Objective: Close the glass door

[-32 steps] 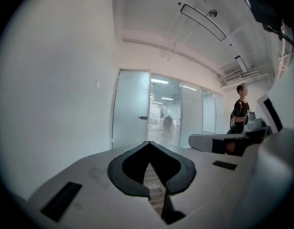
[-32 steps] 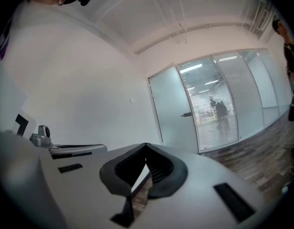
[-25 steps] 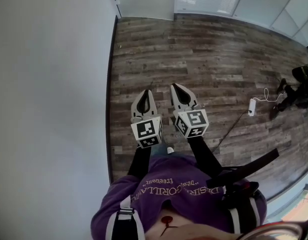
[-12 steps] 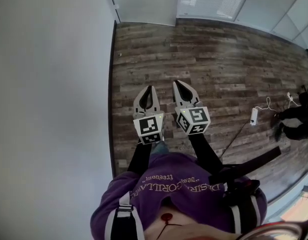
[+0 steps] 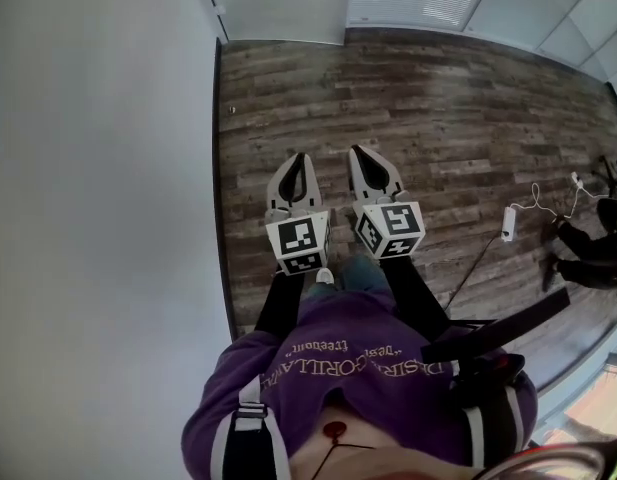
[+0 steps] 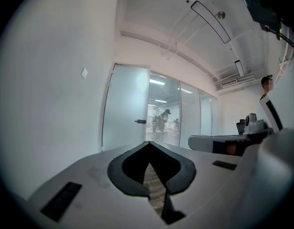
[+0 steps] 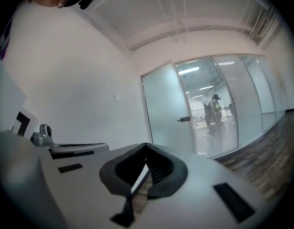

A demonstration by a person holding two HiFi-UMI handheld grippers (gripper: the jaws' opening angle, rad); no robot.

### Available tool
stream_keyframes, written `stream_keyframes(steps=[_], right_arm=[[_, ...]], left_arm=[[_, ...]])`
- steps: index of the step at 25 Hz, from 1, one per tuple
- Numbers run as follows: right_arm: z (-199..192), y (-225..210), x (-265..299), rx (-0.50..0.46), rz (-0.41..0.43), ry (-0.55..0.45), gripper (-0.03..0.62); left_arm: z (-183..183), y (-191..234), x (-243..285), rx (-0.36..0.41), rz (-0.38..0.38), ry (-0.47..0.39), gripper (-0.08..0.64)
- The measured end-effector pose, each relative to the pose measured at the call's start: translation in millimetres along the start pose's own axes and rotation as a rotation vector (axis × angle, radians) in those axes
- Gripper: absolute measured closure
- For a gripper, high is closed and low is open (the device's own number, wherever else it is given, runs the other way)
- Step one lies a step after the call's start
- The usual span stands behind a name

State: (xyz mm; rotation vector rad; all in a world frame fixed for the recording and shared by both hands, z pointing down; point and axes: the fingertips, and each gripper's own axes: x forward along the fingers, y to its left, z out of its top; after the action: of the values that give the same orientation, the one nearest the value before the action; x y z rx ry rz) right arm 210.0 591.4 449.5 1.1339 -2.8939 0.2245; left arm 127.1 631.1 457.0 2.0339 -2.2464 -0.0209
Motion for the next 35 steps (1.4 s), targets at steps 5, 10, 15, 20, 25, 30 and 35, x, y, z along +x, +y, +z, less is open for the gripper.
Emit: stream_keyframes(steps=[5,10,15,20,25,30,35], right_arm=[[4,-15,23,-0.014,-0.027,0.006,0.601],[11,-28,69,-0.025,-0.006,-0.001,0.601],[21,-48,106,-0.029,0.022,-0.013,0.601],[34,-72,147,-0.025,0.051,-0.008,0.601],[44,-103,178,-0.008,0.064,-0.010,0.601],[51,-126,207,-0.004,0.082,-0.004,0.601],[47,-149,226,-0.017,0.074,0.010,0.601]], left_arm=[[3,3,25,-0.010,-0.025,0.002,0.569],[6,25,66,-0.012,0.013,-0.009,0.569],[16,29,105,0.001,0.027,-0.025,0.569],[25,34,152,-0.002,0.053,-0.021,0.569],[38,32,196,0.005,0.066,-0.036,0.569],[46,29,236,0.004,0.070,-0.043,0.569],[41,27,263,-0.001,0.079,-0.043,0.569]])
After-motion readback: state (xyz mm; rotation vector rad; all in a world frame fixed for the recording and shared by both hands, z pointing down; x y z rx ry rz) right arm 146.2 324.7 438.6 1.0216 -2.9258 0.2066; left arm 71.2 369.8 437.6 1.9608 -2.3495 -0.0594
